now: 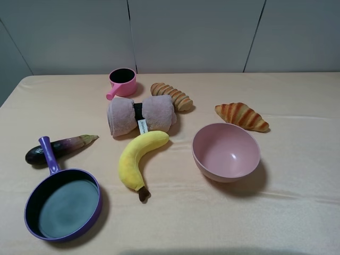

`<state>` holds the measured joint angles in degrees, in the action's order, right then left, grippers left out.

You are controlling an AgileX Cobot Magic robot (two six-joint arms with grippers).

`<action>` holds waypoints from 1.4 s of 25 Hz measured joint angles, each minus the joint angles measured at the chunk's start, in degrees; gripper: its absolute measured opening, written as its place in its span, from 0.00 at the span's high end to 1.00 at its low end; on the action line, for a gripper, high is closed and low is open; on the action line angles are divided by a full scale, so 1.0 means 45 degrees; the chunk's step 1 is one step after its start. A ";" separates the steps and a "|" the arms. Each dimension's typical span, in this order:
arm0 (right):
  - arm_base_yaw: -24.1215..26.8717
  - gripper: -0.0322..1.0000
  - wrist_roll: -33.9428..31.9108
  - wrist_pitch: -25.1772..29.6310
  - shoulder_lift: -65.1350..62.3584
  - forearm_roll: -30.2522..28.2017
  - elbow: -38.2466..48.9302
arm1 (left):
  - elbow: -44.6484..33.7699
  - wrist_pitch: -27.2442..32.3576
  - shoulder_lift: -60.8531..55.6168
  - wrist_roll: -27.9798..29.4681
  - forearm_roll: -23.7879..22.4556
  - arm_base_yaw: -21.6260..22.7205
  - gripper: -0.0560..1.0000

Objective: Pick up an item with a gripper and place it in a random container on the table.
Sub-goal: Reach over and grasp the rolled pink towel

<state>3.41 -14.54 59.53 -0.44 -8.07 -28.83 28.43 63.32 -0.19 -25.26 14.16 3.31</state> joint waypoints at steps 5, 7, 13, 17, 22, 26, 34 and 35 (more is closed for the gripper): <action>0.0000 0.30 0.0000 0.0000 0.0000 0.0187 0.0000 | 0.0000 0.0000 0.0000 0.0000 0.0000 0.0000 0.11; 0.0000 0.30 0.0000 0.0000 0.0000 0.0197 0.0000 | 0.0000 0.0000 0.0000 0.0000 0.0000 0.0000 0.11; 0.0000 0.30 0.0000 0.0000 0.0000 0.0234 0.0000 | 0.0000 0.0000 0.0000 0.0000 0.0000 0.0000 0.11; 0.0000 0.30 0.0000 0.0000 0.0000 0.0245 0.0000 | 0.0000 0.0000 0.0000 0.0000 0.0000 0.0000 0.11; 0.0000 0.30 0.0000 -0.0006 0.0000 0.0431 0.0000 | 0.0000 0.0000 0.0000 0.0000 0.0000 0.0000 0.11; 0.0000 0.30 0.0118 -0.0121 0.0000 0.0666 0.0000 | 0.0000 0.0000 0.0000 0.0000 0.0000 0.0000 0.11; 0.0000 0.30 0.0772 -0.0657 0.1822 0.1388 -0.0093 | 0.0000 0.0000 0.0000 0.0000 0.0000 0.0000 0.11; 0.0000 0.30 0.0991 -0.0716 0.2152 0.1551 -0.0120 | 0.0000 0.0000 0.0000 0.0000 0.0000 0.0000 0.11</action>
<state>3.41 -10.07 56.31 9.24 -1.09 -29.37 28.43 63.32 -0.19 -25.26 14.16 3.31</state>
